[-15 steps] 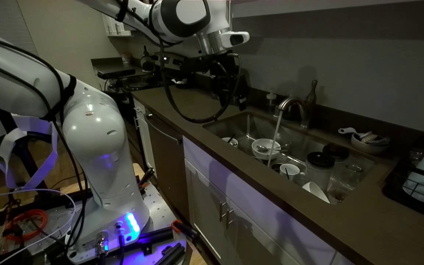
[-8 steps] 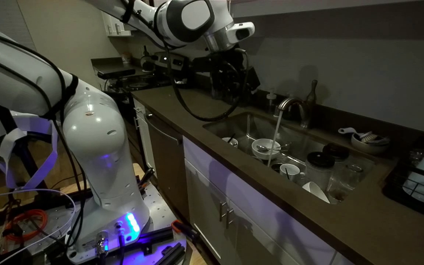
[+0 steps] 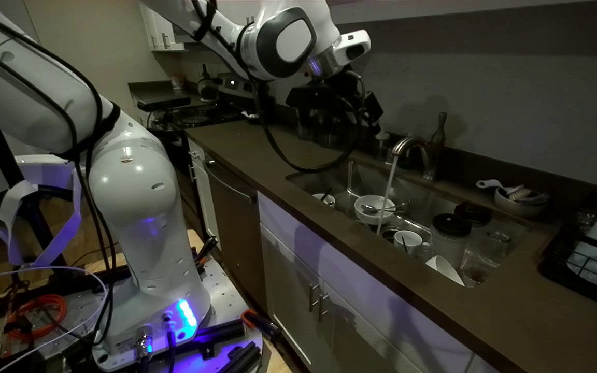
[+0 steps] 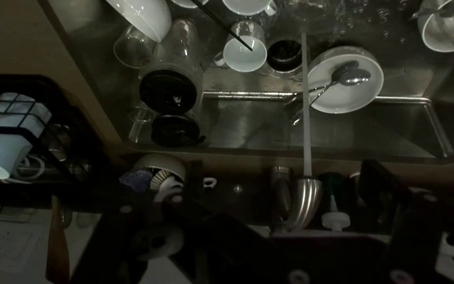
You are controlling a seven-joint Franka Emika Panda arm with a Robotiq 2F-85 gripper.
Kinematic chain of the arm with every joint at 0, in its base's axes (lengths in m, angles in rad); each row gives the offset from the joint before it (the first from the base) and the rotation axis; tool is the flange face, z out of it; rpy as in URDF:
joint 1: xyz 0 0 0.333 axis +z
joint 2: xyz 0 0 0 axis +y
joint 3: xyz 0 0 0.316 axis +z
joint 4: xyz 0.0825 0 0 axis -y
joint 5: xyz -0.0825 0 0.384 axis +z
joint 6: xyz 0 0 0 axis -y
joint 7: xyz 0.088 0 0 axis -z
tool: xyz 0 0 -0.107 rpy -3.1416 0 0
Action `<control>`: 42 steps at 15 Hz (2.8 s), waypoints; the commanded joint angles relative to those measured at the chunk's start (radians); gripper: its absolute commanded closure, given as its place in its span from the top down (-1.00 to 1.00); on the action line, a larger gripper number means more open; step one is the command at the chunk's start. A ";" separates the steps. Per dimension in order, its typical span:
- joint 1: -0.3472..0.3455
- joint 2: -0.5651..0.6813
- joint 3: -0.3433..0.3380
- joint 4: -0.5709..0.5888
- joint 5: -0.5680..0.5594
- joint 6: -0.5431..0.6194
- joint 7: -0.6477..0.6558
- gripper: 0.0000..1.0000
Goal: Close the tap
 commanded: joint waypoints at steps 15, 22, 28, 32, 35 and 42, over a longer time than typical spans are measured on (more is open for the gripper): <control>0.059 0.433 0.006 0.363 0.091 0.218 -0.010 1.00; 0.067 0.456 0.002 0.367 0.107 0.248 -0.013 1.00; 0.068 0.522 0.001 0.377 0.129 0.460 0.008 0.84; 0.077 0.583 0.004 0.406 0.166 0.554 0.011 0.33; 0.080 0.626 0.009 0.444 0.176 0.574 0.010 0.49; 0.076 0.731 0.009 0.588 0.180 0.561 0.008 -0.37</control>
